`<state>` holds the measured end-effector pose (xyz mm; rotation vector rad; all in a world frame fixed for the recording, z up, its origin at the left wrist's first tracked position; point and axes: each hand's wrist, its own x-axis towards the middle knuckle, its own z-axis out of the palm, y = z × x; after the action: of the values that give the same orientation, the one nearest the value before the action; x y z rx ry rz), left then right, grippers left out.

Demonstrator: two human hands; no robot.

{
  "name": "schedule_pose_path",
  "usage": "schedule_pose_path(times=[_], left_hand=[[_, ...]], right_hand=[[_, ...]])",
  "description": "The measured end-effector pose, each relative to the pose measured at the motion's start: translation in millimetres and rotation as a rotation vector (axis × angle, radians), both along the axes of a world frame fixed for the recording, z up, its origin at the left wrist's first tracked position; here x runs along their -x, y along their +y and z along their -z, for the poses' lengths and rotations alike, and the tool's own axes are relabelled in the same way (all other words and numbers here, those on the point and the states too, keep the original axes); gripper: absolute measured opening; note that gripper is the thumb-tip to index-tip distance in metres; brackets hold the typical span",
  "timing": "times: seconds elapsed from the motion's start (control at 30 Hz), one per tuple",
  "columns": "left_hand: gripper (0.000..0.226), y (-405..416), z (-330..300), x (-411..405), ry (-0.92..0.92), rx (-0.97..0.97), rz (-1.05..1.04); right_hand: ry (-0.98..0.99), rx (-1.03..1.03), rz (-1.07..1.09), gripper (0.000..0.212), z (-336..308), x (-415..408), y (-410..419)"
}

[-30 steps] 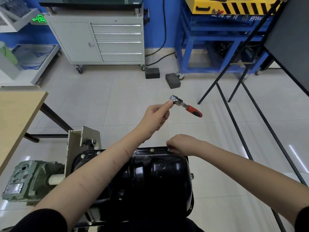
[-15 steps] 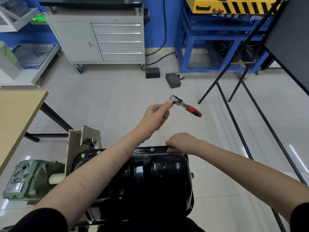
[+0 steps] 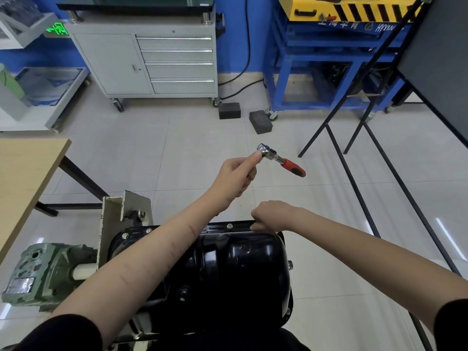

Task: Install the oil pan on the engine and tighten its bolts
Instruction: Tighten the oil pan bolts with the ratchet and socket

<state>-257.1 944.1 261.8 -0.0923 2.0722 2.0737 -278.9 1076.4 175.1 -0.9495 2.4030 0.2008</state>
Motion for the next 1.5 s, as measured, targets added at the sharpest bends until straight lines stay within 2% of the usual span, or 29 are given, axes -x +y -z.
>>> schedule_pose_path(times=[0.17,0.27,0.43,0.6,0.7,0.77,0.83,0.9,0.93,0.97,1.0,1.03,1.1,1.2,1.37,1.5], left_hand=[[0.053,-0.4,-0.2,0.3,-0.006,0.000,0.000],[0.053,-0.2,-0.1,0.8,-0.008,-0.002,0.000],[0.055,1.0,0.8,2.0,-0.003,-0.006,-0.001],[0.059,3.5,1.5,2.5,0.000,-0.004,0.008],[0.060,3.6,1.4,3.2,0.013,0.000,0.021],[0.061,2.7,1.6,3.8,0.020,0.005,0.031],[0.058,2.0,1.3,4.2,0.028,0.013,0.046],[0.056,3.1,1.9,5.1,0.042,0.031,0.096],[0.056,5.0,1.7,5.4,0.051,0.041,0.136],[0.057,8.0,1.9,4.9,0.058,0.047,0.182],[0.058,11.9,2.0,4.2,0.060,0.046,0.231],[0.058,16.2,3.0,3.3,0.060,0.039,0.279],[0.049,24.4,5.0,0.6,0.052,0.018,0.348],[0.048,26.7,9.0,4.1,-0.003,-0.003,0.405],[0.046,1.0,23.0,21.5,-0.129,0.105,0.359],[0.043,-11.3,39.3,20.3,-0.231,0.230,0.342]], right_hand=[[-0.071,-0.006,0.050,0.033,-8.9,2.7,-6.5],[-0.089,-0.022,0.103,0.040,-9.0,2.2,-11.1],[-0.227,0.025,0.280,0.038,-5.7,2.0,-9.8],[-0.234,-0.043,0.311,0.038,-12.9,-3.9,-16.2],[-0.349,-0.027,0.404,0.044,-31.8,-5.5,-12.4],[-0.418,0.091,0.473,0.049,-59.0,-7.0,0.1],[-0.428,0.412,0.501,0.040,-90.2,-14.3,18.9],[-0.267,0.939,0.541,0.019,-119.5,-27.4,36.7],[-0.093,1.096,0.529,0.006,-125.9,-30.9,45.9],[0.102,1.086,0.502,0.010,-128.1,-32.5,51.7],[0.202,1.001,0.470,0.022,-126.6,-34.0,54.6],[0.180,0.916,0.467,0.026,-122.2,-35.6,56.0],[0.054,0.910,0.539,0.018,-112.8,-39.4,56.8],[0.116,0.957,0.604,0.011,-101.7,-43.4,64.0],[0.163,0.722,0.546,0.018,-93.8,-47.3,73.7],[0.172,0.715,0.546,0.015,-93.3,-52.5,74.2]])
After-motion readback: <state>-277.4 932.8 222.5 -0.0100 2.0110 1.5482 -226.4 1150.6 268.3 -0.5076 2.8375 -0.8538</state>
